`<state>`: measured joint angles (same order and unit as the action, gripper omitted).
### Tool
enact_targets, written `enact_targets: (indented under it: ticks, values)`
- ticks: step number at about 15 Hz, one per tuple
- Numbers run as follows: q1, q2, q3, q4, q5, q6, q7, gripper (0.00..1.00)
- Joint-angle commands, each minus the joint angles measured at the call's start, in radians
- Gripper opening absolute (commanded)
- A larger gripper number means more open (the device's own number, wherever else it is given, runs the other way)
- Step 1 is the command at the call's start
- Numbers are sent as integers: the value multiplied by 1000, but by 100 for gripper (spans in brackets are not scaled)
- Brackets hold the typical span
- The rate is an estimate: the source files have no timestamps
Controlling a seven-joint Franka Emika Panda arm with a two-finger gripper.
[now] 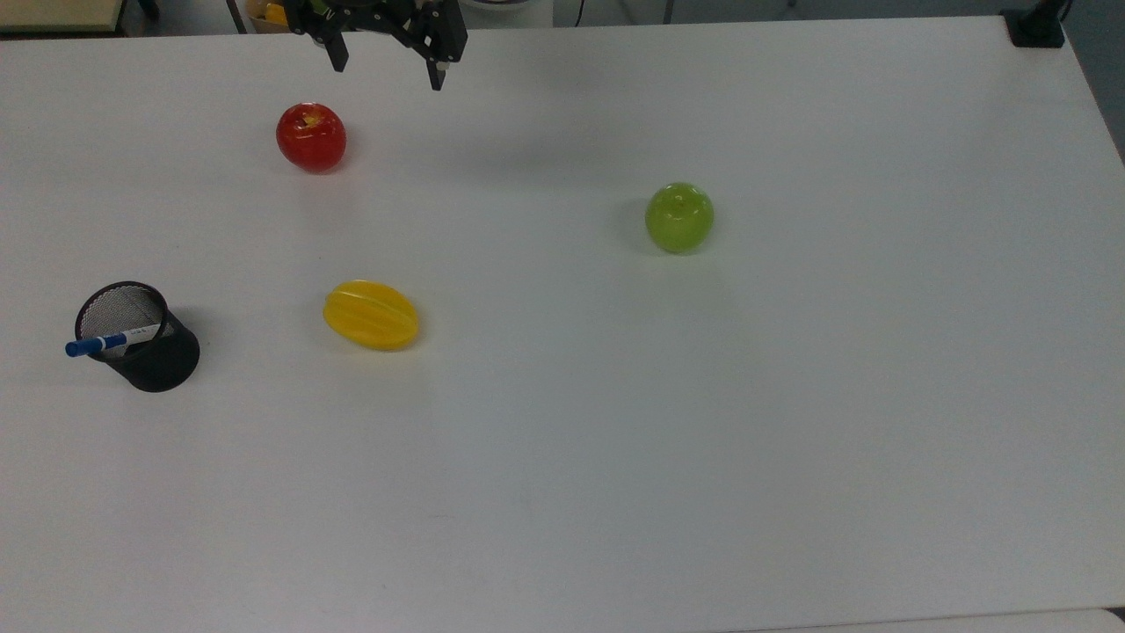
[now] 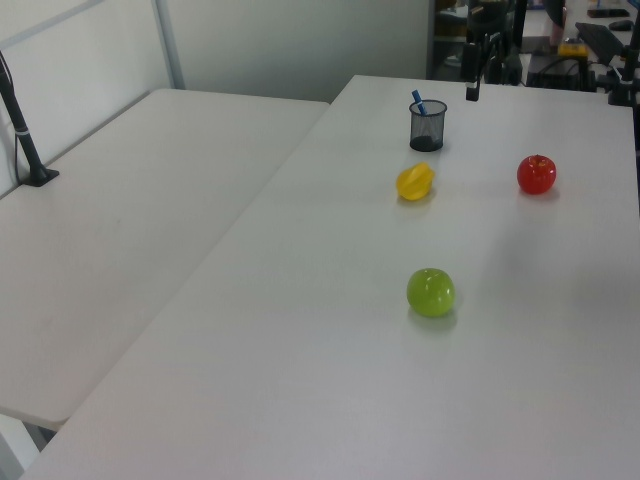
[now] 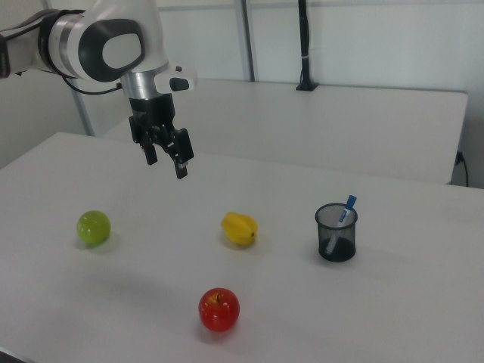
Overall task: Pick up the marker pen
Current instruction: 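Move the gripper over the black mesh pen cup and lower it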
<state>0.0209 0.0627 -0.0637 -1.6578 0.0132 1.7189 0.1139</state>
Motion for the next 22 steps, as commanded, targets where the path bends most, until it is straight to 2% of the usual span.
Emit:
enact_targets:
  ticks: [1, 4, 7, 11, 14, 18, 19, 22]
  values:
    - [1, -21, -5, -16, -19, -10, 15, 100]
    - [1, 9, -5, 7, -53, 27, 1, 100]
    - [-15, 46, -5, 26, -55, 76, 1, 100]
    - [-78, 112, -25, 26, -45, 302, 1, 100]
    - [-107, 201, -67, 26, -42, 525, 4, 100]
    - [-186, 327, -68, 38, -41, 791, 13, 100]
    - [-200, 368, -68, 71, -41, 854, 18, 100]
    - [-226, 425, -71, 93, -41, 974, 18, 100]
